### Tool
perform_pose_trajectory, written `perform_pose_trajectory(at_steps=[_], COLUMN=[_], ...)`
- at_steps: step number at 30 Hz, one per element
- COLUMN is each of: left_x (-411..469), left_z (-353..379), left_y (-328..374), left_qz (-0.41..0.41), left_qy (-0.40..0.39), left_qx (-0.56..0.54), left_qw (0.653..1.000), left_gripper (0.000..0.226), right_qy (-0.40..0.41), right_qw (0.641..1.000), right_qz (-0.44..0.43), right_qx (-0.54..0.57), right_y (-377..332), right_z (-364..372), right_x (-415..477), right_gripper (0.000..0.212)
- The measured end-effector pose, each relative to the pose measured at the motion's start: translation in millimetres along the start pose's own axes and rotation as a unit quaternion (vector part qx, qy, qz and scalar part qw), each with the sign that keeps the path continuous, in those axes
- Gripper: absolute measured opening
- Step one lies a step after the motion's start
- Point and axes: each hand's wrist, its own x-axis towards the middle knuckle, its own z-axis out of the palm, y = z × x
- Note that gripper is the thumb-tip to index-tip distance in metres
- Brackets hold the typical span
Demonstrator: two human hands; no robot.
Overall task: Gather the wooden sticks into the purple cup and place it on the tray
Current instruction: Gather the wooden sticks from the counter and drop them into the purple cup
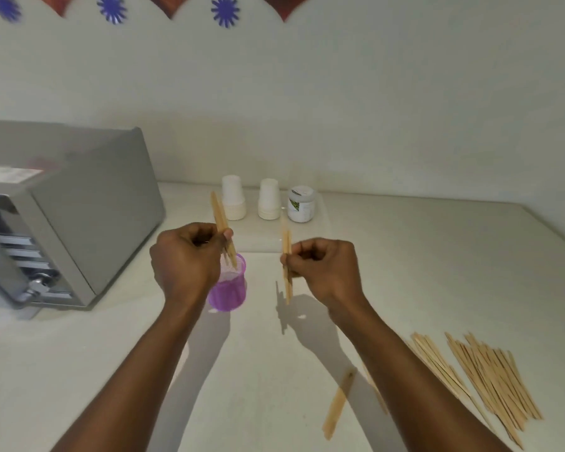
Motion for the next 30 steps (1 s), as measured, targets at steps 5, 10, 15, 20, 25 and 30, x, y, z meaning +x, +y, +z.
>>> perform_pose_trajectory(at_steps=[5,10,15,20,25,30], left_x=[26,30,27,20,11,8], left_z=[4,11,21,30,35,33], left_y=[-13,-43,-61,-71,-76,-72], left_qz=[-0.014,0.036,0.015,-0.017,-0.045,-0.042], left_qy=[0.059,0.057,0.092,0.089,0.098,0.098], left_qx=[0.053,0.077,0.129,0.176,0.200,0.221], left_qw=[0.997,0.995,0.987,0.980,0.974,0.969], left_gripper=[0.019,0.020,0.018,0.020,0.017,0.023], right_qy=[0.005,0.015,0.000,0.000,0.004,0.027], right_qw=[0.999,0.996,0.992,0.990,0.987,0.985], right_qz=[-0.045,-0.088,-0.112,-0.122,-0.138,-0.145], right_qx=[0.024,-0.003,-0.049,-0.077,-0.086,-0.085], right_y=[-11,3,25,47,59,58], right_z=[61,102,118,120,119,117], right_x=[47,75,80,74,66,59], right_gripper=[0.012,0.014,0.014,0.014,0.014,0.011])
